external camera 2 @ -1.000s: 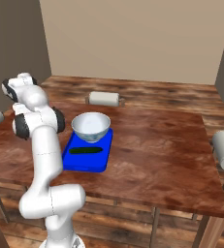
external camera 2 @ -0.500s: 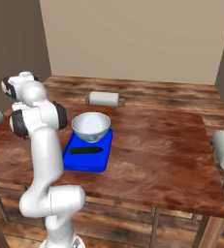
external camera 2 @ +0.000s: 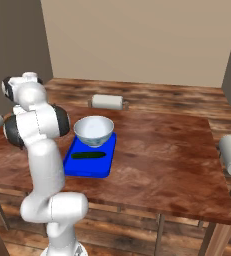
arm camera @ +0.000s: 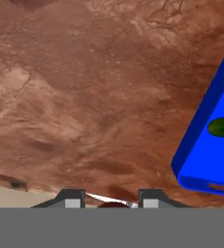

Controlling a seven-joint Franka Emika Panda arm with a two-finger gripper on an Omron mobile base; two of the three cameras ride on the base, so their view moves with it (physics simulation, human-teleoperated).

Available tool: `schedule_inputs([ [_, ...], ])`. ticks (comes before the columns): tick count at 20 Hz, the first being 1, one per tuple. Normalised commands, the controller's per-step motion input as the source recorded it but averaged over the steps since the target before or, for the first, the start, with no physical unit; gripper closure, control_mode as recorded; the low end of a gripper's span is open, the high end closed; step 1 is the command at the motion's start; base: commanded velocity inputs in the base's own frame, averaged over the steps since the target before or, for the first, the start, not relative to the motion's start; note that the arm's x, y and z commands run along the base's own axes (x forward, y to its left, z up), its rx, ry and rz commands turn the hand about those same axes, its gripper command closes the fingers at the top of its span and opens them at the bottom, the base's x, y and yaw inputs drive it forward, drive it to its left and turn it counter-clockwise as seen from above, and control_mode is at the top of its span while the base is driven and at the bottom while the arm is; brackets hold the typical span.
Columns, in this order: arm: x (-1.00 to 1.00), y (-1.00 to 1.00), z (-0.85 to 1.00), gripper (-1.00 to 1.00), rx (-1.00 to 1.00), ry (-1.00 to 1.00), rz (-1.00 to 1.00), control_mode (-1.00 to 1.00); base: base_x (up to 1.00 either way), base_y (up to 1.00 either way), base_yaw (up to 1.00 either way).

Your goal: Place the two vegetables and bowl onto the tray for setting up a vegetable dip station.

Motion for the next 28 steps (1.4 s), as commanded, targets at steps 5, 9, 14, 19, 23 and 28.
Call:
schedule_inputs([
  [5, -0.47, -0.26, 0.16, 1.00, -0.01, -0.07, -0.19, -1.00, 0.00, 0.00, 0.00],
  [9, -0.49, -0.27, 0.10, 1.00, -0.05, -0.14, -0.21, -1.00, 0.00, 0.00, 0.00],
  [14, -0.46, -0.31, 0.07, 1.00, -0.08, -0.16, -0.21, -1.00, 0.00, 0.00, 0.00],
  [19, -0.43, -0.33, 0.05, 1.00, -0.09, -0.16, -0.21, -1.00, 0.00, 0.00, 0.00],
  [23, -0.31, -0.34, 0.05, 1.00, -0.06, -0.07, -0.24, -1.00, 0.00, 0.00, 0.00],
  [28, -0.18, -0.37, 0.05, 1.00, -0.01, 0.00, -0.25, -1.00, 0.00, 0.00, 0.00],
])
